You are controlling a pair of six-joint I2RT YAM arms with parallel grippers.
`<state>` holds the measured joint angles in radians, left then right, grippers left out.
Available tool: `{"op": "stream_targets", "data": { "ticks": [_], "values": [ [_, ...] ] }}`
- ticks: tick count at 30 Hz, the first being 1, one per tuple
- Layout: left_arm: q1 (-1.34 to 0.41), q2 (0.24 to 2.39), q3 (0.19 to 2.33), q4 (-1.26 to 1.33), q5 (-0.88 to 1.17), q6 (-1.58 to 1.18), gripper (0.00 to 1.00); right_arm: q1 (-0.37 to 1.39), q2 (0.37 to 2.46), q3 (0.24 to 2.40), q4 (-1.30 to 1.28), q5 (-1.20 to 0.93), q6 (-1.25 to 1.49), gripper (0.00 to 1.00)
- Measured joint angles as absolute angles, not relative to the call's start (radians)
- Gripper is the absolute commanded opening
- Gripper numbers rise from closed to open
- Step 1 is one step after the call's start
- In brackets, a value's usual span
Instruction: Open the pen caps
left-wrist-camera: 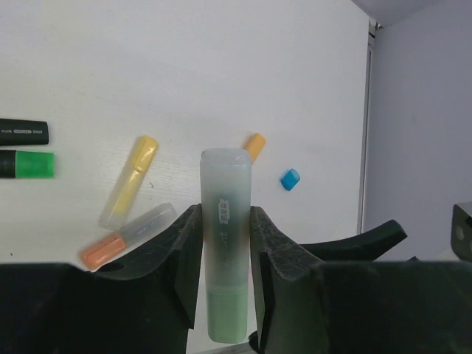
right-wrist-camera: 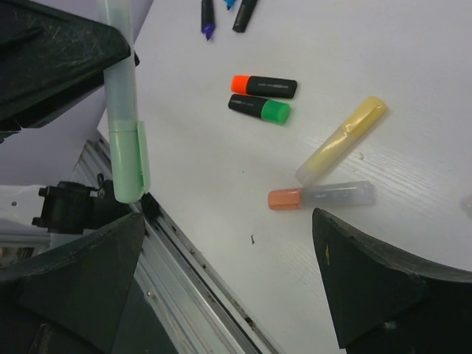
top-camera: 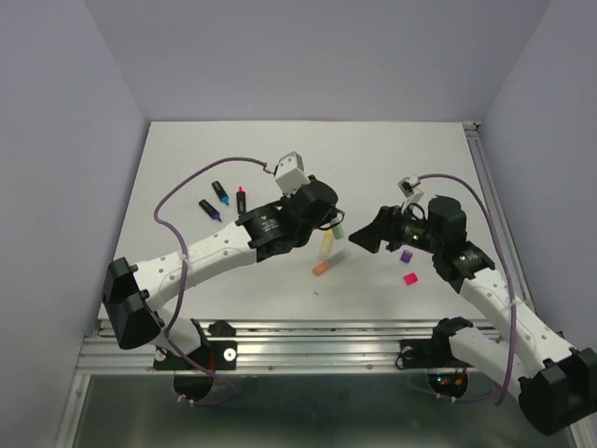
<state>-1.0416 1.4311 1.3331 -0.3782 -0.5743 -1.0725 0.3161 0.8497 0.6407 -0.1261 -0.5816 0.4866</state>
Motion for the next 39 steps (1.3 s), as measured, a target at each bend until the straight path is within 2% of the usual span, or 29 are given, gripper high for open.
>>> {"op": "stream_targets", "data": {
  "ticks": [6,11,23,26,33,39],
  "values": [
    [-1.042,1.451,1.333,-0.384,-0.601,-1.133,0.0,0.453,0.987,0.649,-0.025,-0.563,0.518,1.0],
    [-1.041,1.471,1.333,-0.387,-0.608,-1.162,0.0,0.474,1.017,0.652,0.034,-0.56,0.543,0.99],
    [-1.041,1.506,1.361,-0.419,-0.615,-1.2,0.0,0.489,1.069,0.696,0.116,-0.571,0.57,0.77],
    [-1.041,1.528,1.383,-0.429,-0.619,-1.214,0.0,0.495,1.098,0.698,0.117,-0.582,0.574,0.65],
    [-1.04,1.541,1.388,-0.442,-0.622,-1.221,0.0,0.504,1.109,0.699,0.113,-0.595,0.58,0.24],
    [-1.023,1.542,1.39,-0.449,-0.6,-1.224,0.0,0.501,1.117,0.703,0.09,-0.587,0.585,0.06]
  ]
}}
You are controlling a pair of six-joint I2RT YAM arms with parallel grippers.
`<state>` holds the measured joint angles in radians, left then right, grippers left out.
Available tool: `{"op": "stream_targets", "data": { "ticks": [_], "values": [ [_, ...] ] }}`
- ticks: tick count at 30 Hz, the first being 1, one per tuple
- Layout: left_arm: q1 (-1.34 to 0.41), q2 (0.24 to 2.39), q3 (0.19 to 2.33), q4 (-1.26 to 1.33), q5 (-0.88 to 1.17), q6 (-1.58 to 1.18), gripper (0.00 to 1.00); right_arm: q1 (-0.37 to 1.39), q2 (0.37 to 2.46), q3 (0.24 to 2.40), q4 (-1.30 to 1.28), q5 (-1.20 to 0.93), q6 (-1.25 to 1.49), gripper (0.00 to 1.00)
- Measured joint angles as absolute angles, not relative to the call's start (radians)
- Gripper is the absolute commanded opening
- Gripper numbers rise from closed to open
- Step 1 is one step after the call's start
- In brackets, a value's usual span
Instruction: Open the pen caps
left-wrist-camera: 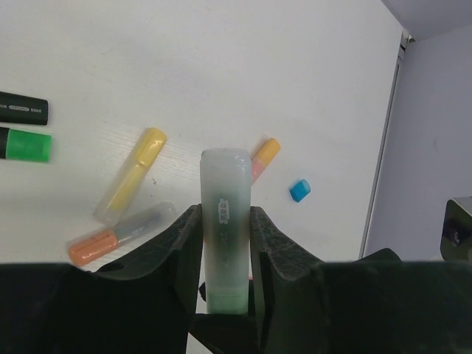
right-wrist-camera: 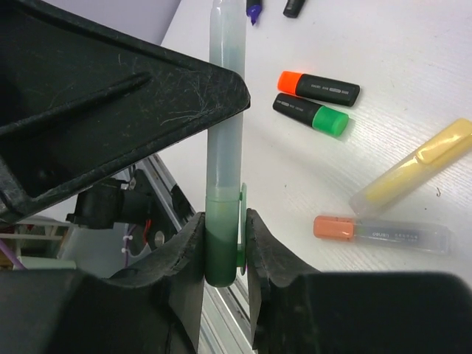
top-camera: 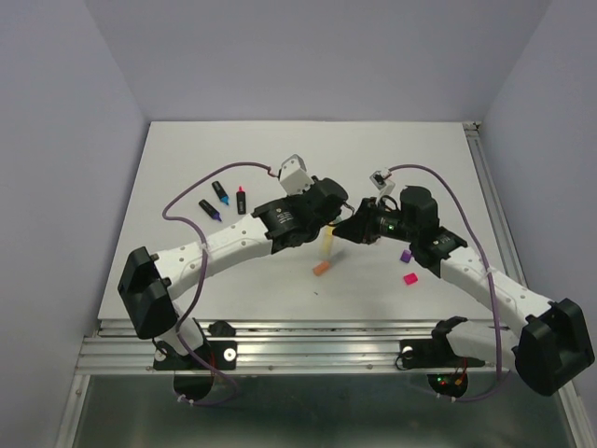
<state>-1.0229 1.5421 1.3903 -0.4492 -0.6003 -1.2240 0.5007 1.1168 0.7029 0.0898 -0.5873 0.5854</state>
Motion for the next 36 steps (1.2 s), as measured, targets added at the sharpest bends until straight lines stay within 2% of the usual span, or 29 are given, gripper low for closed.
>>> {"op": "stream_targets", "data": {
  "ticks": [2,14,16,20,24,31,36],
  "values": [
    [-1.01,1.543,1.39,-0.444,-0.58,-1.219,0.0,0.5,1.121,0.712,0.081,-0.585,0.584,0.01],
    [-0.899,1.56,1.407,-0.393,-0.369,-1.159,0.0,0.488,1.106,0.716,0.075,-0.534,0.612,0.01],
    [-0.873,1.571,1.423,-0.385,-0.422,-1.148,0.0,0.486,1.067,0.701,0.05,-0.615,0.623,0.01],
    [-0.68,1.644,1.488,-0.393,-0.56,-1.136,0.0,0.513,0.945,0.648,0.02,-0.76,0.645,0.01],
    [-0.593,1.682,1.497,-0.418,-0.615,-1.126,0.0,0.514,0.902,0.635,-0.032,-0.81,0.651,0.01],
    [-0.603,1.663,1.477,-0.428,-0.612,-1.038,0.0,0.514,0.936,0.636,-0.228,-0.625,0.612,0.01],
    [-0.601,1.543,1.348,-0.429,-0.593,-0.922,0.0,0.51,1.072,0.657,-0.345,-0.337,0.597,0.01]
  ]
}}
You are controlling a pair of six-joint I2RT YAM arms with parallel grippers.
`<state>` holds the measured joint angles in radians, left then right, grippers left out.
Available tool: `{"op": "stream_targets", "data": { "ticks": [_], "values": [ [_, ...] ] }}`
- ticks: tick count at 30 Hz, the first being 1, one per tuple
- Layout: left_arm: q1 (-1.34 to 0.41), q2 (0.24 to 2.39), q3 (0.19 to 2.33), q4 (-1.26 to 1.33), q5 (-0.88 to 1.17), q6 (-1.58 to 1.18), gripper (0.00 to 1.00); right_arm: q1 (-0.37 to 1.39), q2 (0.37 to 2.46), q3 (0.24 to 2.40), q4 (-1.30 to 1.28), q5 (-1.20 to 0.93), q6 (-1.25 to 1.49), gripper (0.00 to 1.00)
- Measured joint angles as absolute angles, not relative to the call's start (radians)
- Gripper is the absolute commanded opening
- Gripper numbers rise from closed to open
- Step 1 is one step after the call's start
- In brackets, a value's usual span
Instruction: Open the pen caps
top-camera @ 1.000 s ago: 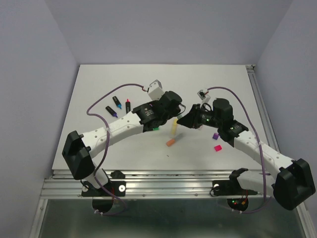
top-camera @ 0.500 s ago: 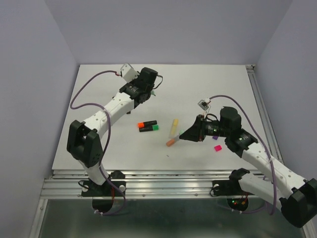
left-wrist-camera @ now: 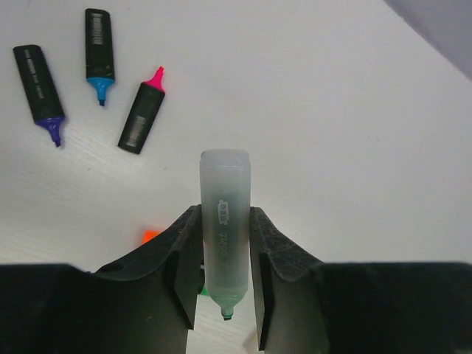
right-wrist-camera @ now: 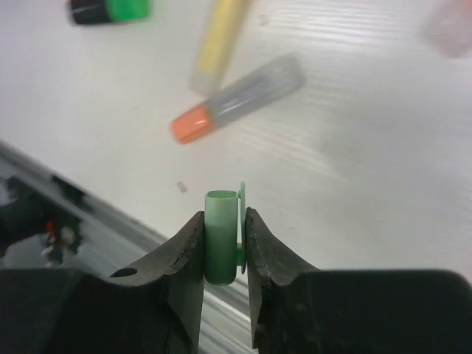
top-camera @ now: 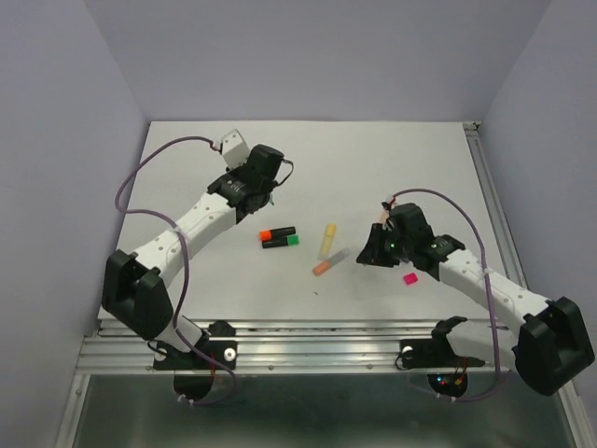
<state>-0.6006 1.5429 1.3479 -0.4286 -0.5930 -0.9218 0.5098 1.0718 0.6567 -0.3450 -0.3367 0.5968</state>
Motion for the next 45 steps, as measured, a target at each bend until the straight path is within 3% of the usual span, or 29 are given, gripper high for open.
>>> {"op": "stream_targets", "data": {
  "ticks": [9,13,30,36,41,45],
  "values": [
    [-0.58,1.291,1.062,-0.464,-0.576,-0.844,0.0,0.485,1.232,0.716,-0.47,0.144,0.568,0.06],
    [-0.571,1.287,1.018,-0.509,-0.576,-0.841,0.0,0.485,1.283,0.731,-0.476,0.258,0.556,0.16],
    [-0.545,1.427,1.014,-0.561,-0.576,-0.846,0.0,0.484,1.353,0.731,-0.486,0.345,0.555,0.32],
    [-0.513,1.473,1.014,-0.562,-0.576,-0.846,0.0,0.484,1.363,0.731,-0.487,0.345,0.569,0.56],
    [-0.472,1.541,1.015,-0.555,-0.578,-0.839,0.0,0.484,1.363,0.731,-0.487,0.338,0.572,0.63],
    [-0.44,1.612,1.025,-0.557,-0.585,-0.831,0.0,0.484,1.329,0.731,-0.49,0.305,0.557,0.76]
  ]
}}
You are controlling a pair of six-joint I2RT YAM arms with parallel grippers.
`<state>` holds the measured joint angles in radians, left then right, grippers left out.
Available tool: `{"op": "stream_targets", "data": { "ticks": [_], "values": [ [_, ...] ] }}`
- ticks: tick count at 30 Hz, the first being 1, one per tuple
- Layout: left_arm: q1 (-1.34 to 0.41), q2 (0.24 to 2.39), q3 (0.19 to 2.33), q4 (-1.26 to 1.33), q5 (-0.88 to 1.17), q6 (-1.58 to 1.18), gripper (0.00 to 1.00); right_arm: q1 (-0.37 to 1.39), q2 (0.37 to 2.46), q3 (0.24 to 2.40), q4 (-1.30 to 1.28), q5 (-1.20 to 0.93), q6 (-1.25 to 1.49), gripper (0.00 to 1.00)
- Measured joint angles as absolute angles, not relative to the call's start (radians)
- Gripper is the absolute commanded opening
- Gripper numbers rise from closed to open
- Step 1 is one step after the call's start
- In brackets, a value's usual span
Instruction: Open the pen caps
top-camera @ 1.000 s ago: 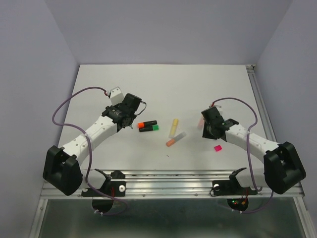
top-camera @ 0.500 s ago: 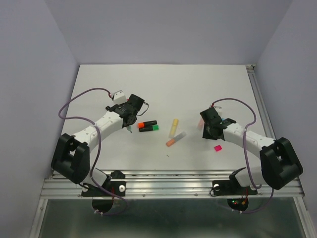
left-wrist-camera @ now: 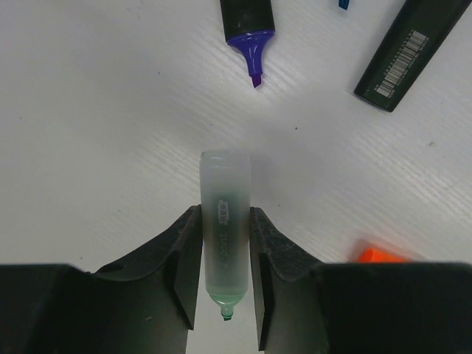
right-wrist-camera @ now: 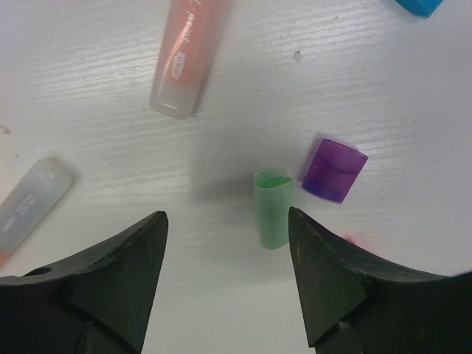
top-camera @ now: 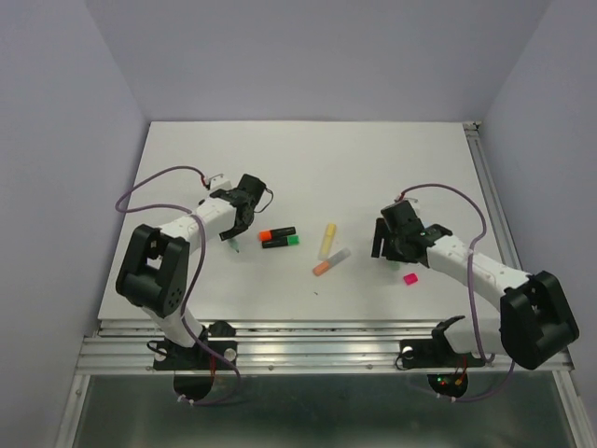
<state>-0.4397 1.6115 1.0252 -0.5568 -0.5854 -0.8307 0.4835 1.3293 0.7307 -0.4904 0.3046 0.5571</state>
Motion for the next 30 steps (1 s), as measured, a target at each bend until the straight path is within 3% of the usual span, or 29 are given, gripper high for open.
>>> {"op": "stream_targets", "data": {
  "ticks": [5,11,17,21,30],
  "values": [
    [-0.411,1.679,1.096,-0.531,-0.595,-0.801,0.04,0.484,1.162,0.731,-0.489,0.228,0.541,1.0],
    [-0.382,1.755,1.158,-0.503,-0.606,-0.766,0.07,0.484,0.995,0.732,-0.487,0.146,0.525,1.0],
    [-0.357,1.811,1.168,-0.488,-0.598,-0.738,0.31,0.484,0.914,0.743,-0.517,0.126,0.519,1.0],
    [-0.353,1.814,1.168,-0.482,-0.581,-0.722,0.53,0.484,0.896,0.751,-0.533,0.126,0.517,1.0],
    [-0.353,1.794,1.167,-0.463,-0.52,-0.704,0.64,0.484,0.889,0.751,-0.564,0.126,0.517,1.0]
  ]
}}
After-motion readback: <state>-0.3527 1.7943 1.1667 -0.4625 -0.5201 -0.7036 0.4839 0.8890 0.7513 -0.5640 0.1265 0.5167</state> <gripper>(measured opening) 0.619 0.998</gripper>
